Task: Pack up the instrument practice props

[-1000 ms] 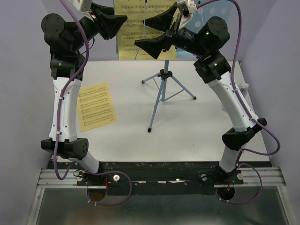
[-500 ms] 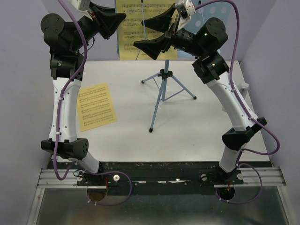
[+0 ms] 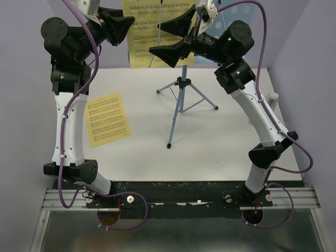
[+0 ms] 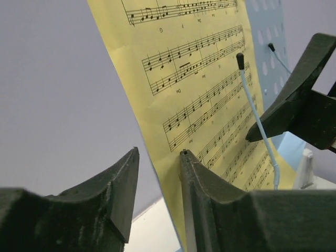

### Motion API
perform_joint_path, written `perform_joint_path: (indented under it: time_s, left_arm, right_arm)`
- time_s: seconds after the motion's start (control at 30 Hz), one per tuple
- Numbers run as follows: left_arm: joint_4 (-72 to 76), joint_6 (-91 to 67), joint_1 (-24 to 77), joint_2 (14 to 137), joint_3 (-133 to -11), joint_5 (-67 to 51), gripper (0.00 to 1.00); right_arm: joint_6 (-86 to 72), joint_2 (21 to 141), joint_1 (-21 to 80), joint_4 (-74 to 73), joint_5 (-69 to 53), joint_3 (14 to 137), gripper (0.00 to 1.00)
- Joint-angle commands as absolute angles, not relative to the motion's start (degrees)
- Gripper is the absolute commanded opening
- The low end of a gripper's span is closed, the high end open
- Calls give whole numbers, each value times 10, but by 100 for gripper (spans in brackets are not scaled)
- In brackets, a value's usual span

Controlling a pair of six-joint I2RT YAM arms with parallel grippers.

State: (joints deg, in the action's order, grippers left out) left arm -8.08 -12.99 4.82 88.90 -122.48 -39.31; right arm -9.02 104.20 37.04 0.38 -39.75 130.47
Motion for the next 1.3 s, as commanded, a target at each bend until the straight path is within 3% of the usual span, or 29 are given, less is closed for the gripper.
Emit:
perform_joint_path:
  time_s: [0.0, 0.07, 0.17, 0.53, 0.67, 0.73, 0.83, 0.9, 1.27]
  left_arm:
    - [-105, -90, 32, 849, -1203, -331, 53]
    - [-112, -84, 32, 842, -1195, -328, 60]
    - [-118, -76, 31, 834, -1186, -324, 62]
    - [-108, -64, 32, 837, -1182, -395, 41]
    - [-103, -74, 31, 840, -1183, -405, 41]
    - [-105, -79, 32, 838, -1184, -402, 49]
    - [-98, -96, 30, 834, -1182, -426, 70]
    - [-81, -116, 32, 834, -1174, -451, 78]
    - [-67, -137, 54, 880, -1182, -414, 79]
  right_arm:
    - [-98, 1031, 376, 28, -417, 1301, 100]
    - [-99, 1032, 377, 30, -417, 1302, 100]
    - [-105, 1035, 377, 34, -419, 1304, 100]
    - [-104, 1033, 377, 34, -421, 1302, 100]
    - [-103, 1030, 377, 34, -420, 1302, 100]
    - [-103, 1031, 377, 34, -419, 1301, 100]
    - [-103, 1030, 377, 34, -420, 1301, 100]
    - [-103, 1030, 376, 33, -420, 1300, 100]
    - [-105, 1027, 377, 39, -425, 1288, 100]
